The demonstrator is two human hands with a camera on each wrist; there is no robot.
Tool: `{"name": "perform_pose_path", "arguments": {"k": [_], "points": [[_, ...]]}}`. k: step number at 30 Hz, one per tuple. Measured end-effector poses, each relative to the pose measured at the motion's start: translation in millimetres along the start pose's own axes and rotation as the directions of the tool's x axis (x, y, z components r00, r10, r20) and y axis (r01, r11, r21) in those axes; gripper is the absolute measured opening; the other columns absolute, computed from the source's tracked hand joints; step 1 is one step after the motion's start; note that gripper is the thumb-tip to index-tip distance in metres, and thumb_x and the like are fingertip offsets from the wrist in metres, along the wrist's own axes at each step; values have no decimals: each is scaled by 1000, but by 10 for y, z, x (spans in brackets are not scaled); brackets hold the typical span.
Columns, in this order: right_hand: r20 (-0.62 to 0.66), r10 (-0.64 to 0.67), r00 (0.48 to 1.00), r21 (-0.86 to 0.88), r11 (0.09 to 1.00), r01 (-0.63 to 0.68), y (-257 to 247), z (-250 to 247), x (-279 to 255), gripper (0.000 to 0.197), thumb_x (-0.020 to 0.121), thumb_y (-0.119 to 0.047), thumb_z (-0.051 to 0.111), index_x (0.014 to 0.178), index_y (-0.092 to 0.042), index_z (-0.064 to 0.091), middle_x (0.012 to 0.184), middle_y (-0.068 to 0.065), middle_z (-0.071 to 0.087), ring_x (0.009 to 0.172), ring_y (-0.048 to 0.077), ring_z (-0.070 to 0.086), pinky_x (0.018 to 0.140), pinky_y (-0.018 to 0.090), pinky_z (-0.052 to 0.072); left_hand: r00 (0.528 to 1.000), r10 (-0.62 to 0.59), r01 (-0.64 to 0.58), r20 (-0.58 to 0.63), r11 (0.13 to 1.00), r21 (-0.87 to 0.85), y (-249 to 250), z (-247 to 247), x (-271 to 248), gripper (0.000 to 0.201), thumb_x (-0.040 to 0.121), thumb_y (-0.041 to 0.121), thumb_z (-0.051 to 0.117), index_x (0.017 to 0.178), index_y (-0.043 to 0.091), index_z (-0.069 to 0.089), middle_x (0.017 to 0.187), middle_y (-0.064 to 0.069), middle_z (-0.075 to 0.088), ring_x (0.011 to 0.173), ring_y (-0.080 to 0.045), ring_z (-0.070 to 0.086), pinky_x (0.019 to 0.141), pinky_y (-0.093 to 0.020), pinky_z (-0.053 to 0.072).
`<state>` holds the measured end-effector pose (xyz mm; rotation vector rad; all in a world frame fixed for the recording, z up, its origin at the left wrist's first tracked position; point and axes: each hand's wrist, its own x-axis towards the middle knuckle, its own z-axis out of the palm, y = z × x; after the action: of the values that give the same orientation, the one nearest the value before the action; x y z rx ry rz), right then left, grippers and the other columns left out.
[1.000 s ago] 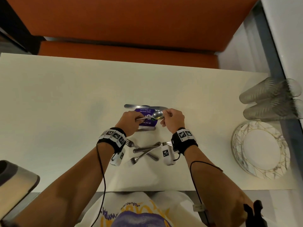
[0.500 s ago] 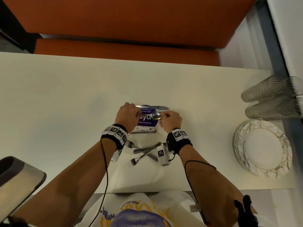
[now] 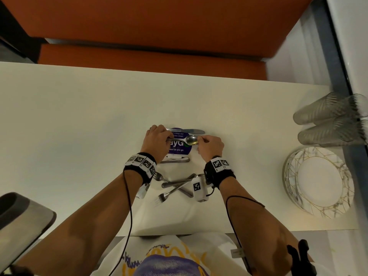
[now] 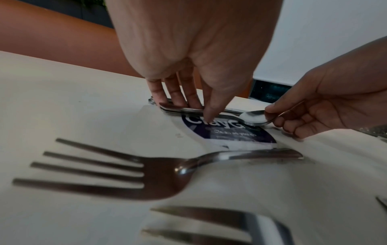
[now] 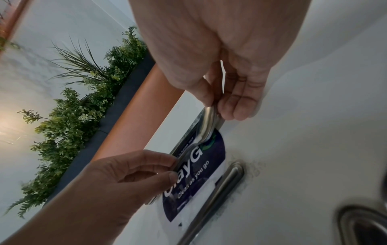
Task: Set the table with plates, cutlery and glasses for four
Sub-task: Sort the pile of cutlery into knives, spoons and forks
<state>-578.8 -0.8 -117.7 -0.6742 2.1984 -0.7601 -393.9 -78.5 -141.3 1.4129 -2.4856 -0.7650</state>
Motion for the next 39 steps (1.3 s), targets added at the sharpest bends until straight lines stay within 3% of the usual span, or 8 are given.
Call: {"name": "perform_pose_path", "arguments": {"k": [12, 19, 23, 25, 29, 34, 36, 39], "points": [[-11, 9, 1000, -4, 1000, -9, 25, -7, 12, 20, 95, -20, 62, 93, -10, 80, 79, 10, 76, 79, 29, 73, 86, 44, 60, 1000, -8, 8, -2, 998, -56, -41, 20, 8, 18, 93, 13, 70, 110, 15, 78, 105, -4, 68, 102, -27, 55, 97, -41, 45], [-24, 47, 999, 16, 999, -47, 70, -57, -4, 27, 95, -24, 60, 77, -11, 74, 72, 8, 73, 76, 32, 71, 82, 42, 59, 1000, 7, -7, -4, 999, -33, -38, -95, -90, 27, 92, 16, 71, 119, 13, 71, 115, -5, 68, 107, -26, 57, 97, -41, 48], [-97, 55, 994, 10, 998, -54, 135, -117, -106, 18, 97, -19, 59, 99, -8, 73, 91, 3, 70, 85, 20, 61, 80, 28, 46, 997, -8, 2, -79, 997, -79, -62, -151, -246, 25, 93, 14, 68, 118, 11, 70, 116, -6, 68, 107, -27, 58, 94, -40, 52], [-127, 34, 991, 5, 999, -33, 191, -104, -223, 15, 96, -17, 59, 100, -9, 72, 93, 2, 70, 87, 20, 62, 76, 25, 43, 994, -5, -5, -109, 995, -95, -111, -147, -361, 19, 92, 12, 68, 111, 12, 72, 109, -6, 69, 101, -28, 60, 89, -43, 53], [-92, -210, 973, -47, 977, 206, 284, 53, -477, 7, 91, -13, 64, 85, -16, 67, 86, 0, 68, 82, 20, 63, 70, 24, 47, 994, -44, 35, -105, 996, -87, -241, -138, -622, 12, 91, 12, 70, 102, 14, 74, 99, -5, 70, 93, -28, 61, 83, -47, 54], [164, -576, 800, -291, 747, 598, 304, 362, -674, 19, 89, -8, 69, 106, -14, 72, 109, 4, 67, 106, 24, 55, 92, 34, 50, 994, -98, 97, -46, 995, -23, -405, -144, -919, 18, 87, 22, 78, 103, 16, 75, 103, -7, 68, 97, -30, 60, 83, -43, 50], [248, -608, 754, -359, 665, 655, 262, 481, -711, 27, 87, -9, 71, 113, -14, 72, 112, 6, 66, 110, 28, 55, 94, 39, 49, 991, -126, 124, -52, 992, -26, -456, -149, -1004, 20, 88, 25, 78, 104, 14, 75, 104, -9, 67, 98, -30, 58, 83, -43, 49], [379, -550, 744, -478, 573, 666, 191, 592, -751, 21, 90, -16, 69, 111, -16, 71, 112, 5, 64, 108, 28, 53, 92, 43, 49, 983, -183, 180, -24, 978, -110, -506, -162, -1064, 18, 90, 19, 76, 106, 10, 73, 105, -11, 65, 99, -31, 57, 85, -44, 52]]}}
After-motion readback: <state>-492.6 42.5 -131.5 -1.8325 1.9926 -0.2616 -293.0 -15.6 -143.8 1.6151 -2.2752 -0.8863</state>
